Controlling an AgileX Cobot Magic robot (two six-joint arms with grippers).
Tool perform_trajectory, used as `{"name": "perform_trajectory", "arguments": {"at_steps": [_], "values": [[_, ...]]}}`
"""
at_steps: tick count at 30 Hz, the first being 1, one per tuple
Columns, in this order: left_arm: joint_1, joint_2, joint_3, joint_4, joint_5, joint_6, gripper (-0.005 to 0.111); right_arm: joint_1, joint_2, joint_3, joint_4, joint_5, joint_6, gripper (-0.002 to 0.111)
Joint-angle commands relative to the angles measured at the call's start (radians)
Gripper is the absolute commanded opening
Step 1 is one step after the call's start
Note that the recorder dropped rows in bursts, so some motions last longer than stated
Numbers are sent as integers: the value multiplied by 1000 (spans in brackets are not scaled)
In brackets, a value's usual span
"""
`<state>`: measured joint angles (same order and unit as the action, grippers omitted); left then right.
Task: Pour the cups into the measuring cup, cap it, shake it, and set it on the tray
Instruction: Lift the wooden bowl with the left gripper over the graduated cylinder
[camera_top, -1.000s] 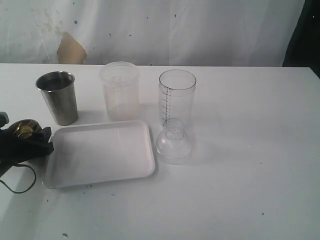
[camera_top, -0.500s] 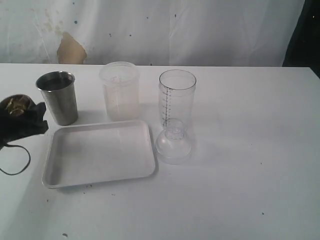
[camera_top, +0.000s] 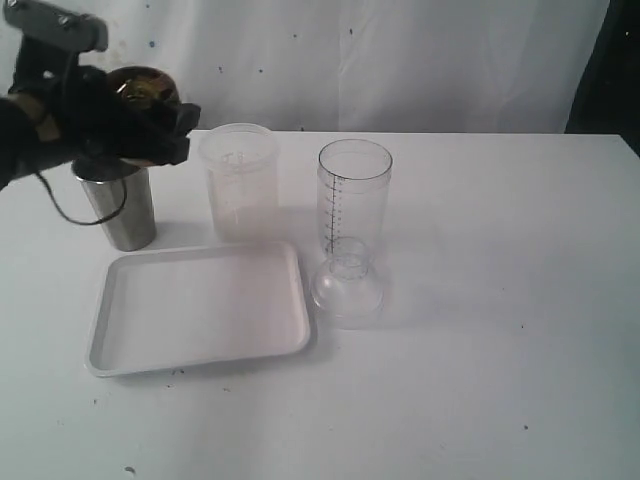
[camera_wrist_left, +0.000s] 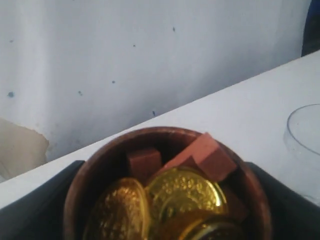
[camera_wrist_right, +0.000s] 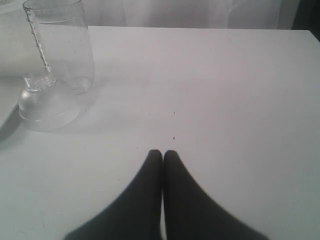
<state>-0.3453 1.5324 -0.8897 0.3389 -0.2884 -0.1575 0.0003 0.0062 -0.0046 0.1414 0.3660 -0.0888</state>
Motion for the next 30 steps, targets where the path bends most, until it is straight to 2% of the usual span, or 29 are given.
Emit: {"name": "perform_trajectory", "arguments": {"at_steps": [1,11,13,16,19,25,30], "values": [[-78,42,-188,33,213,9,0,3,-6,5,-1,-10,5,0],[-213,262,-550,35,494,227,0,3,-6,5,-1,-10,5,0],[-240,339,-664,42,567,297,0,3,-6,5,-1,-10,5,0],[-279,413,-768,113,640,355,0,3,-6,5,-1,-10,5,0],[-331,486,-863,257,730,375,0,3,-6,5,-1,-10,5,0],[-406,554,-915,489,822,375,0,3,-6,5,-1,-10,5,0],[-415,553,-915,597,866,375,0,3,-6,5,-1,-10,5,0]]}}
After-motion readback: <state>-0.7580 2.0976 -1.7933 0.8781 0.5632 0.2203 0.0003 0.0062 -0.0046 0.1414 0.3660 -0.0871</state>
